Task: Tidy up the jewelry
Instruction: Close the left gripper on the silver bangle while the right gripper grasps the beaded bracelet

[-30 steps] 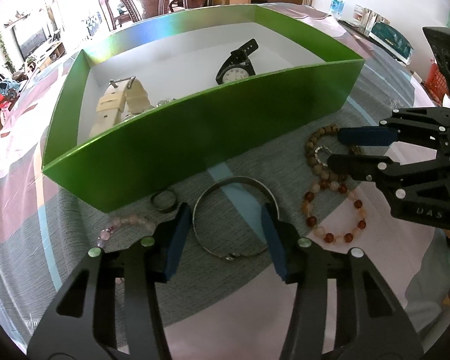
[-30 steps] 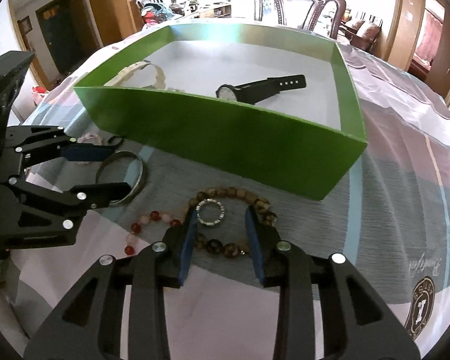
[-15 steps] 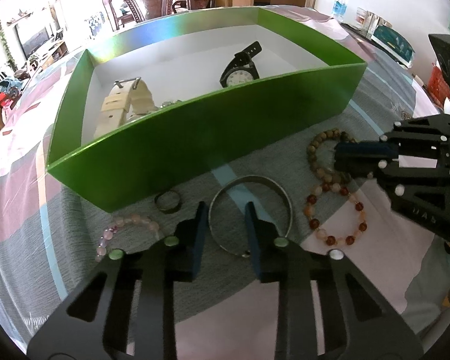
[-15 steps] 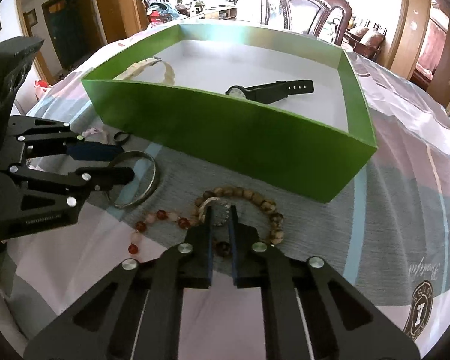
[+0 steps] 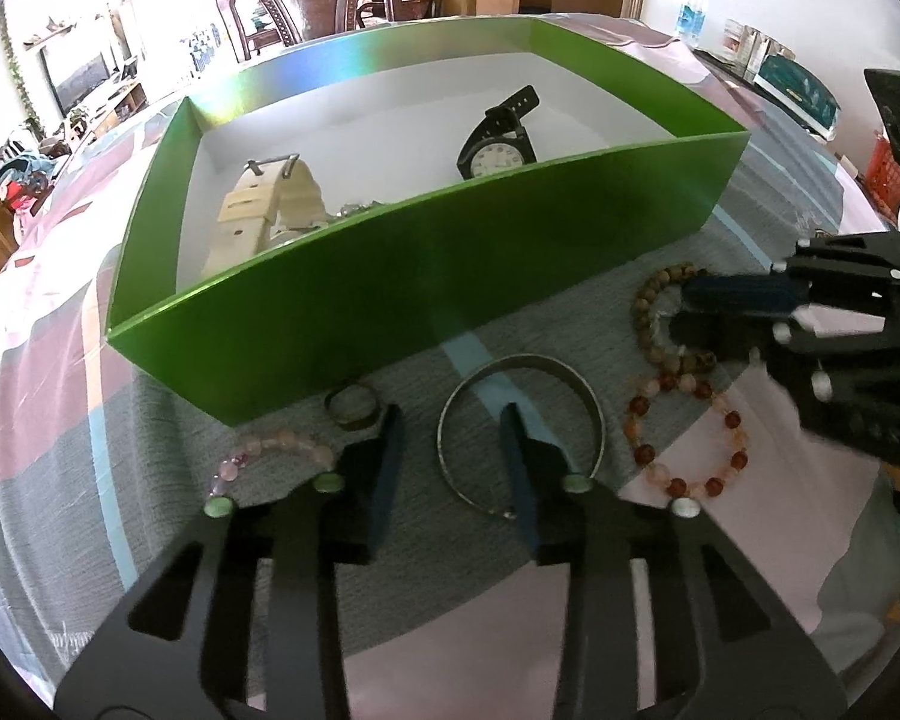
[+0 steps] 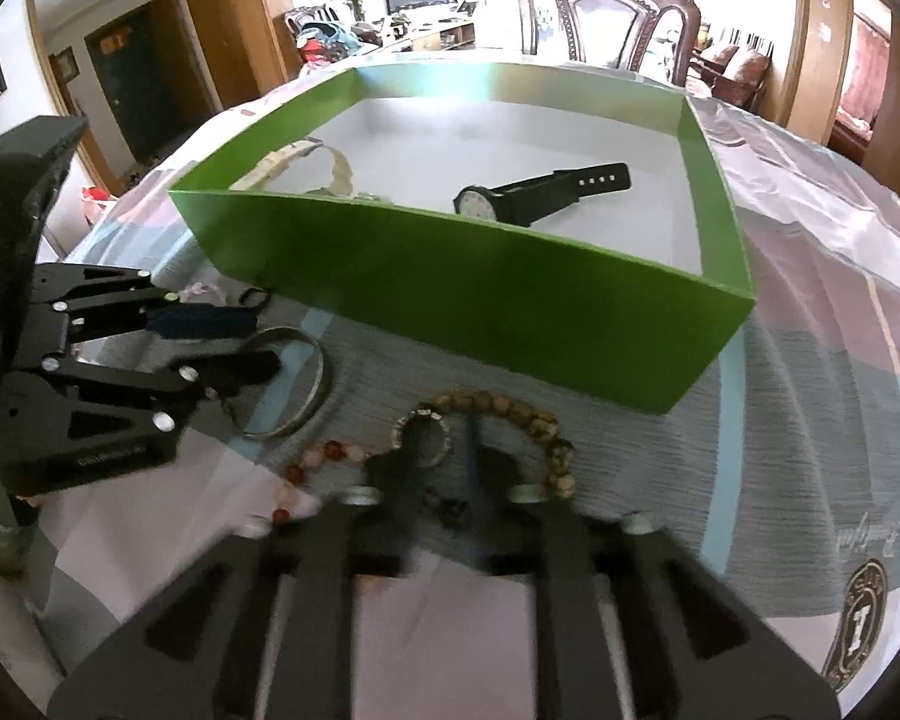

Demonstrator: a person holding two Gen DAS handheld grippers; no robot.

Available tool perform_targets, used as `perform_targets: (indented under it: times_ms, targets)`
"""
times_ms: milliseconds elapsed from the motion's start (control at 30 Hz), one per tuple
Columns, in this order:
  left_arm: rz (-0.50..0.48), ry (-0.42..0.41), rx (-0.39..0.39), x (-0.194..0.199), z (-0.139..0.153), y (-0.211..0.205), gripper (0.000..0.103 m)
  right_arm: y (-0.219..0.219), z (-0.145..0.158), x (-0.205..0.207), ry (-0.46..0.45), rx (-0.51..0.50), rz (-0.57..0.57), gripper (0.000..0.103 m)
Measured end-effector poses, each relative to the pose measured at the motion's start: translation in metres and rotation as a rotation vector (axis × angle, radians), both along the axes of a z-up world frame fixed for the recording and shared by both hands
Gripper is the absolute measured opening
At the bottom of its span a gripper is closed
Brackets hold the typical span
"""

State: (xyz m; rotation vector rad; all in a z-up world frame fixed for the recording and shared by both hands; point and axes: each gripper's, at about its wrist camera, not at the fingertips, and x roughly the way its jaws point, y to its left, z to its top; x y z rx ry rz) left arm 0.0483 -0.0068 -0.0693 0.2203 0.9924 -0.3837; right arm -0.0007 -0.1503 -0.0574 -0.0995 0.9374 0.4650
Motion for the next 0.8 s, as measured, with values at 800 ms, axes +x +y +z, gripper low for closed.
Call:
perform_targets:
  times_ms: [800]
  targets:
    - [-0.008, -0.008, 0.005, 0.0, -0.001, -0.002, 0.044, 0.034, -0.012, -0.012, -0.084, -0.09, 0.077, 0.02]
